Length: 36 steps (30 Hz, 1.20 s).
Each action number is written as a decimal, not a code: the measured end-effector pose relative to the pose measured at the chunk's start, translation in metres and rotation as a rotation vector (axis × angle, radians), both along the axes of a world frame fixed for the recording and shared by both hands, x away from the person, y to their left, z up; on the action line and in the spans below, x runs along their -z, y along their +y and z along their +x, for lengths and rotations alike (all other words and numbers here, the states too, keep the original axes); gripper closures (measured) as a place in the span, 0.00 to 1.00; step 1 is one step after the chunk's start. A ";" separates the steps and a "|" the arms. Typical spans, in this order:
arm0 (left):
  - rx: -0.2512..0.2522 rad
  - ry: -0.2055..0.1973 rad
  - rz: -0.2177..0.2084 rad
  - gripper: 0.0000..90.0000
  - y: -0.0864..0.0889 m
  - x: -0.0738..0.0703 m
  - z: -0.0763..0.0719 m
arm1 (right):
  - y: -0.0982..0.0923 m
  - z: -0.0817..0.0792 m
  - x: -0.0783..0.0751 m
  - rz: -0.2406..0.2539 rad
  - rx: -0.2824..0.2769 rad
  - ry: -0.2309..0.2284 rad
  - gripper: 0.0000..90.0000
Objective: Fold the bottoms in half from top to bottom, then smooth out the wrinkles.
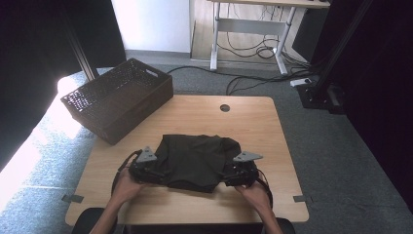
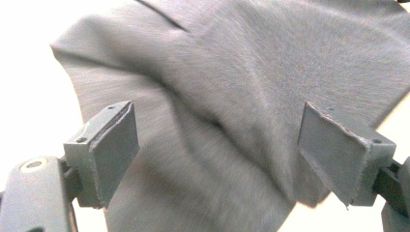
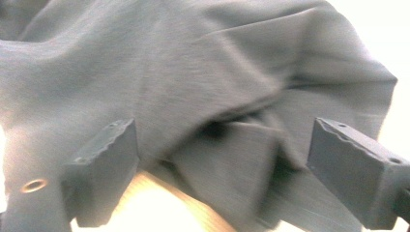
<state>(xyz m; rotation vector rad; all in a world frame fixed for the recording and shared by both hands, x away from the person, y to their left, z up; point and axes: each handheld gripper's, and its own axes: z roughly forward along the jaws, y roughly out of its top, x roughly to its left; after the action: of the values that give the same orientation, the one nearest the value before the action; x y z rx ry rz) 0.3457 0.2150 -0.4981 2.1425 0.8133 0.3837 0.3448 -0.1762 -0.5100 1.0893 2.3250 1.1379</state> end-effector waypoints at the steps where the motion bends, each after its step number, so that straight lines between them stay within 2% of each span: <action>1: -0.021 -0.010 0.012 0.15 0.009 -0.001 -0.001 | -0.005 0.000 -0.001 -0.004 0.013 -0.003 0.09; 3: -0.071 -0.017 0.019 0.15 0.027 0.000 -0.003 | -0.021 0.001 0.000 -0.005 0.061 -0.002 0.09; 6: -0.153 -0.001 0.041 0.13 0.055 0.013 -0.002 | -0.041 0.002 0.006 -0.027 0.112 0.000 0.08; 9: -0.184 0.036 0.062 0.02 0.068 0.027 0.001 | -0.056 0.006 0.017 -0.026 0.166 0.016 0.00; 10: -0.189 0.050 0.077 0.00 0.070 0.031 0.002 | -0.059 0.008 0.022 -0.033 0.178 0.030 0.00; 12: -0.197 0.051 0.120 0.00 0.070 0.038 0.005 | -0.063 0.012 0.032 -0.050 0.191 0.059 0.00; 14: -0.195 0.057 0.133 0.00 0.071 0.042 0.007 | -0.066 0.014 0.039 -0.055 0.190 0.085 0.00; 16: -0.191 0.066 0.119 0.00 0.073 0.045 0.008 | -0.067 0.015 0.044 -0.067 0.194 0.091 0.00; 18: -0.180 0.082 0.114 0.00 0.075 0.048 0.009 | -0.067 0.014 0.047 -0.077 0.194 0.063 0.00; 19: -0.165 0.122 0.106 0.00 0.077 0.050 0.011 | -0.067 0.014 0.047 -0.074 0.196 0.064 0.00; 33: -0.161 0.124 0.104 0.00 0.077 0.050 0.011 | -0.067 0.014 0.047 -0.077 0.201 0.064 0.00; 35: -0.177 0.133 0.108 0.00 0.076 0.049 0.011 | -0.067 0.014 0.046 -0.077 0.197 0.066 0.00; 36: -0.181 0.149 0.121 0.00 0.076 0.047 0.011 | -0.068 0.014 0.046 -0.084 0.191 0.074 0.00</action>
<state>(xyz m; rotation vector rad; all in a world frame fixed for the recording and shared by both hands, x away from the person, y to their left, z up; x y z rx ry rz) 0.3572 0.2910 -0.5450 2.2367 1.0988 0.3768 0.3584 -0.2438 -0.5556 1.3101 2.2434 0.9371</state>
